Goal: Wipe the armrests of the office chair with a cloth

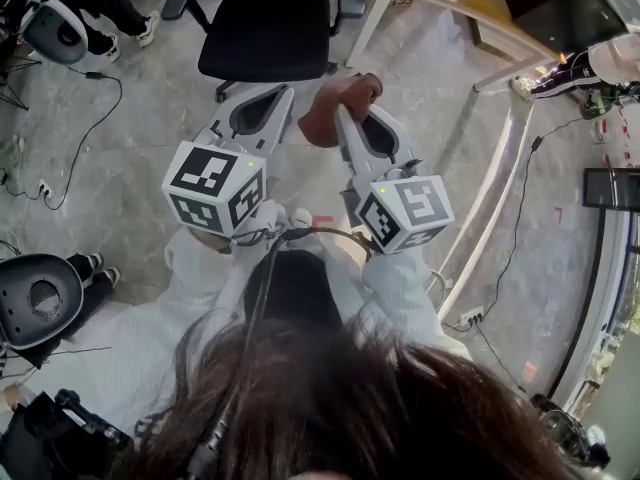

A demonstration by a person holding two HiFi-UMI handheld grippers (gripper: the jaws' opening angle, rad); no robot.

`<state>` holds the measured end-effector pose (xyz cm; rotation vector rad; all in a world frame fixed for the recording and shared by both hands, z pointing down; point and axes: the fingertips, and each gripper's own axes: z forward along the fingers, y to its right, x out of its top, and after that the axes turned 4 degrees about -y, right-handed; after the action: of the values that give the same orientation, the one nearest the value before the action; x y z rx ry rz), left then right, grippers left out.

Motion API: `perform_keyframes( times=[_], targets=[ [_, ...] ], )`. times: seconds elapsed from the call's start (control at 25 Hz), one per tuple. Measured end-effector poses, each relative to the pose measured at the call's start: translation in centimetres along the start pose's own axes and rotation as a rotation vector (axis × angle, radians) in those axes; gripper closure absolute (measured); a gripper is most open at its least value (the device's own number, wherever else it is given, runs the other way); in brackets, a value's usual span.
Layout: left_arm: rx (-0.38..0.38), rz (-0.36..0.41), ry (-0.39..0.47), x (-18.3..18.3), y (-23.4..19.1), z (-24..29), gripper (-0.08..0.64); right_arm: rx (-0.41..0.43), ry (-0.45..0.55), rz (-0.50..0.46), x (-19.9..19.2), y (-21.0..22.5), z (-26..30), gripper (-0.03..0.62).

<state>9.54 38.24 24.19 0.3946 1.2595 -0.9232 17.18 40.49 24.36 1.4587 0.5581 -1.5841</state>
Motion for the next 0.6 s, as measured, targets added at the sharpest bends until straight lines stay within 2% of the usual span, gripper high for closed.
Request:
perform_keyframes(
  times=[0.48,0.6],
  targets=[
    [0.040,-0.009,0.004,0.3,-0.7,0.0,0.557,-0.059,-0.001,0.035,-0.1,2.5,-2.0,0.543],
    [0.042,-0.001,0.006,0.3,-1.3,1.6,0.557,-0.062,-0.002,0.039,-0.3,4.1,-1.1,0.543]
  ],
)
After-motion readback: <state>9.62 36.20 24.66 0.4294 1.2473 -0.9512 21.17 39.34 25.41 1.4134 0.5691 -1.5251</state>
